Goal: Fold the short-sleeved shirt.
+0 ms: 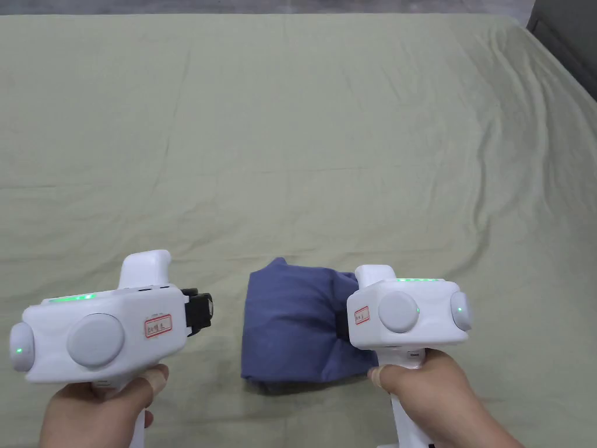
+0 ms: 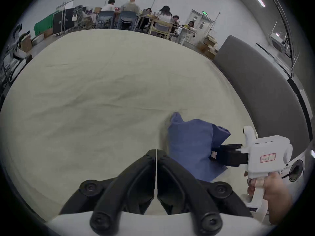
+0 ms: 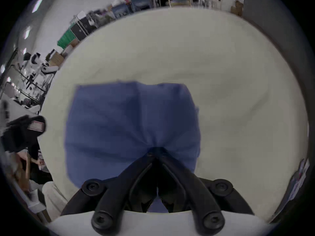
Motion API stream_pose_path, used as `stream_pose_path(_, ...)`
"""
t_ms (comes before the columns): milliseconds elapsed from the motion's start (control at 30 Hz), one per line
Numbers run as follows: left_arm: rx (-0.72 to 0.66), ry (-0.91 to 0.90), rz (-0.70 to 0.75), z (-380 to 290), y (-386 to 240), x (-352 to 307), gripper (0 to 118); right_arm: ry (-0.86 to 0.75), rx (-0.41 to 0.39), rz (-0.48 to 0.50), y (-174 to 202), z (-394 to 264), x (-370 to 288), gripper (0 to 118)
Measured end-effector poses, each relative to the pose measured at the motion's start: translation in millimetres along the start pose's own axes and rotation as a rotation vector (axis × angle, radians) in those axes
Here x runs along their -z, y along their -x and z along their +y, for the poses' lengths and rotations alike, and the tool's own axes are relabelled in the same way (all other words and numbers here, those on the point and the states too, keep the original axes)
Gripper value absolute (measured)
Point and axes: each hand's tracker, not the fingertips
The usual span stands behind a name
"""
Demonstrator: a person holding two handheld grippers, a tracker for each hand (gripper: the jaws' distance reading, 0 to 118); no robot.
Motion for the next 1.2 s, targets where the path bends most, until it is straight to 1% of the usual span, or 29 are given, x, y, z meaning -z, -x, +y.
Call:
stream_pose_path(33,-0.003,0.003,-0.008,0.2,-0.8,2.0,1,0.017,-0.005,-0.005,2.8,3.9,-4.6,3)
stream_pose_path(100,-0.017,0.011,-0.039,-0.2,0.5,13.7,14,0.035,-0.004,-0.015,2.4,7.8,-3.1,3)
stream_pose_path(133,-0.019,0.008,-0.038,0.5,-0.6,16.9,24,0.04,-0.007,-0.014,1.1,8.7,-0.2,3)
stream_pose_path(167,-0.019,0.008,-0.034,1.2,-3.0,21.9,39,0.044,-0.006,-0.012,-0.2,9.8,1.1,3)
stream_pose_path(200,-0.011,0.034,-0.008,1.4,-5.7,30.1,93,0.045,0.003,-0.008,1.0,7.9,-7.2,3)
stream_pose_path(233,-0.035,-0.002,-0.043,5.5,-8.8,25.0,118,0.046,0.013,-0.005,0.6,8.0,-8.0,3)
stream_pose_path(267,-0.003,0.016,-0.025,7.2,-10.3,23.8,118,0.045,0.015,-0.004,0.9,7.5,-8.2,3)
stream_pose_path(333,0.003,0.08,-0.042,10.5,-15.6,29.5,118,0.037,0.016,-0.002,-0.6,4.4,-8.2,3)
stream_pose_path(367,0.003,0.109,-0.049,-2.8,-20.0,60.3,118,0.033,0.017,0.0,-1.2,4.0,-8.4,3)
stream_pose_path(467,0.053,0.185,-0.041,-8.7,-35.3,90.9,118,0.03,0.025,0.006,-2.7,4.4,-7.0,3)
stream_pose_path(500,0.067,0.189,-0.037,-4.3,-44.1,82.4,112,0.03,0.027,0.007,-3.0,4.6,-6.9,3)
stream_pose_path(533,0.066,0.173,-0.042,-4.9,-47.5,83.3,88,0.031,0.028,0.006,-3.2,4.6,-6.7,3)
stream_pose_path(567,0.068,0.157,-0.054,-4.1,-50.2,82.3,55,0.03,0.028,0.005,-3.7,4.6,-6.6,3)
stream_pose_path(600,0.059,0.142,-0.068,-2.6,-53.8,81.4,48,0.029,0.031,0.007,-2.9,4.0,-7.4,3)
stream_pose_path(700,0.101,0.148,-0.023,-14.5,-58.6,77.0,40,0.029,0.034,-0.003,1.7,5.1,-10.4,3)
stream_pose_path(767,0.098,0.157,-0.03,-7.3,-50.8,71.8,36,0.023,0.02,-0.041,12.5,5.0,-17.0,3)
stream_pose_path(833,0.088,0.167,-0.045,-2.4,-40.3,67.0,35,0.006,0.016,-0.094,29.4,6.1,-26.7,3)
stream_pose_path(933,0.064,0.169,-0.029,5.9,-18.6,50.9,35,-0.043,-0.021,-0.173,71.0,5.9,-47.6,3)
stream_pose_path(967,0.086,0.162,0.007,8.8,-4.9,42.9,35,-0.054,-0.035,-0.167,88.6,5.3,-54.5,3)
stream_pose_path(1000,0.093,0.16,0.033,11.9,11.2,34.8,35,-0.065,-0.04,-0.134,104.3,7.1,-54.8,3)
stream_pose_path(1067,0.073,0.17,0.066,20.4,46.2,18.0,35,-0.076,-0.042,-0.09,137.6,5.8,-65.7,3)
stream_pose_path(1133,0.067,0.183,0.139,27.5,85.9,2.0,35,-0.082,-0.073,-0.05,179.0,5.9,-71.9,3)
stream_pose_path(1200,0.091,0.189,0.248,29.3,128.4,-15.8,35,-0.074,-0.124,0.045,227.8,2.4,-80.7,3)
